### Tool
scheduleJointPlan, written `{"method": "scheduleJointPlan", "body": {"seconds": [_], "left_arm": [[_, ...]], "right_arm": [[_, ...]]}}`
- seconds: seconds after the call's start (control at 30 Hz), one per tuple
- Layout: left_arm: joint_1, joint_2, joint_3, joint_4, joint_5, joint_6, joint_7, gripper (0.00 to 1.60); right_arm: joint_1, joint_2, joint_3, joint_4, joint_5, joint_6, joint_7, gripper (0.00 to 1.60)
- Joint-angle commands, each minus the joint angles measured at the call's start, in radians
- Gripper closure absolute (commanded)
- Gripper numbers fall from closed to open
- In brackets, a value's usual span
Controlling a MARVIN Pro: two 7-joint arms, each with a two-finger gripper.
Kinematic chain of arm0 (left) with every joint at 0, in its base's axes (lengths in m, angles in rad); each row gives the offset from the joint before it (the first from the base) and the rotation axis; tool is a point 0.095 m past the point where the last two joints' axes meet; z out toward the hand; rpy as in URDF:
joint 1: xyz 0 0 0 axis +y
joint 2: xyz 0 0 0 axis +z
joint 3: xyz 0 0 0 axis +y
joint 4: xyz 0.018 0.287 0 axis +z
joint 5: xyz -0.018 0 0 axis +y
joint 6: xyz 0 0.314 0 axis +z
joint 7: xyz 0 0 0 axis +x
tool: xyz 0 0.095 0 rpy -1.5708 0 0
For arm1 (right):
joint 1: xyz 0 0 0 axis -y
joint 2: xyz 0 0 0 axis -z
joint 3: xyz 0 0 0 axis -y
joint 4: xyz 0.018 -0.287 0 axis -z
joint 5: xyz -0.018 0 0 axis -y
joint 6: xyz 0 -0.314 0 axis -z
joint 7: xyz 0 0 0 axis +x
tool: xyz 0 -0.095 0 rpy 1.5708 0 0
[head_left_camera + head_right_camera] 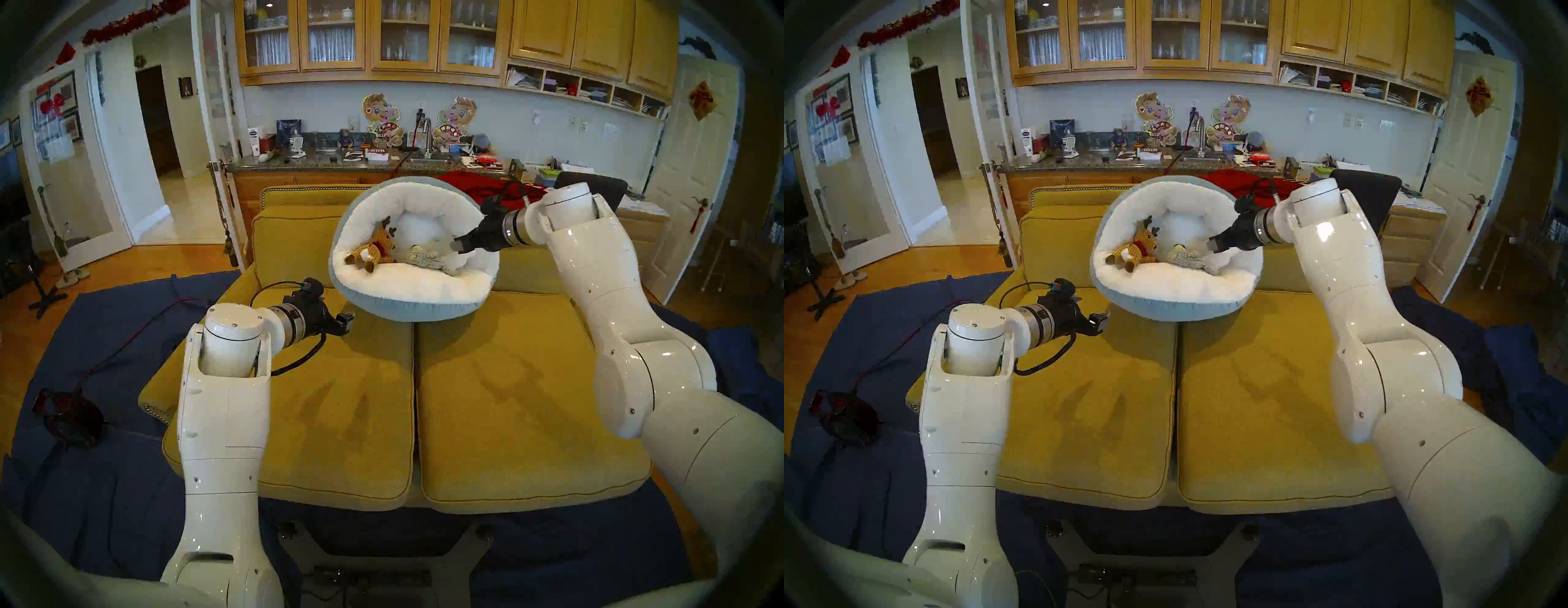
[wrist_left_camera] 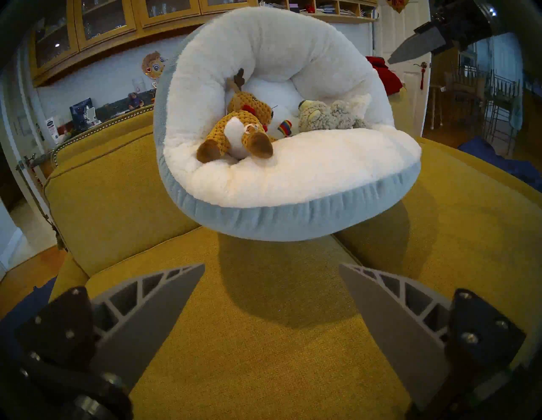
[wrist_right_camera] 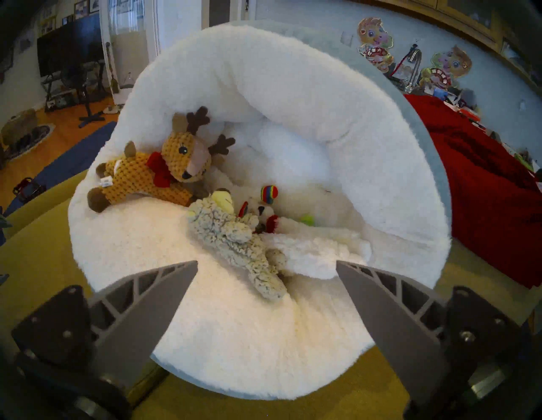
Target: Put toys into dog bed
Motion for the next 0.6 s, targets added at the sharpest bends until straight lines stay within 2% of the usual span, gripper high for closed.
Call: {"method": "scheduleJointPlan", "body": {"seconds": [0.0, 0.1, 0.27, 0.57], "left_arm": [[-0.033, 0.000, 0.001, -0.026, -0.005, -0.006, 0.002, 0.00], [-0.032, 0.000, 0.001, -0.026, -0.005, -0.006, 0.002, 0.00], [-0.032, 0.000, 0.001, -0.026, -0.005, -0.006, 0.002, 0.00], [-0.032, 0.000, 0.001, -0.026, -0.005, -0.006, 0.002, 0.00]], "right_arm": [[-0.061, 0.076, 0.044, -0.111, 0.018, 0.024, 0.031, 0.00], [-0.088, 0.091, 0.053, -0.130, 0.022, 0.031, 0.042, 0.00], [-0.186, 0.137, 0.088, -0.197, 0.038, 0.047, 0.078, 0.00], [-0.301, 0.176, 0.145, -0.303, 0.077, 0.045, 0.138, 0.00]]}}
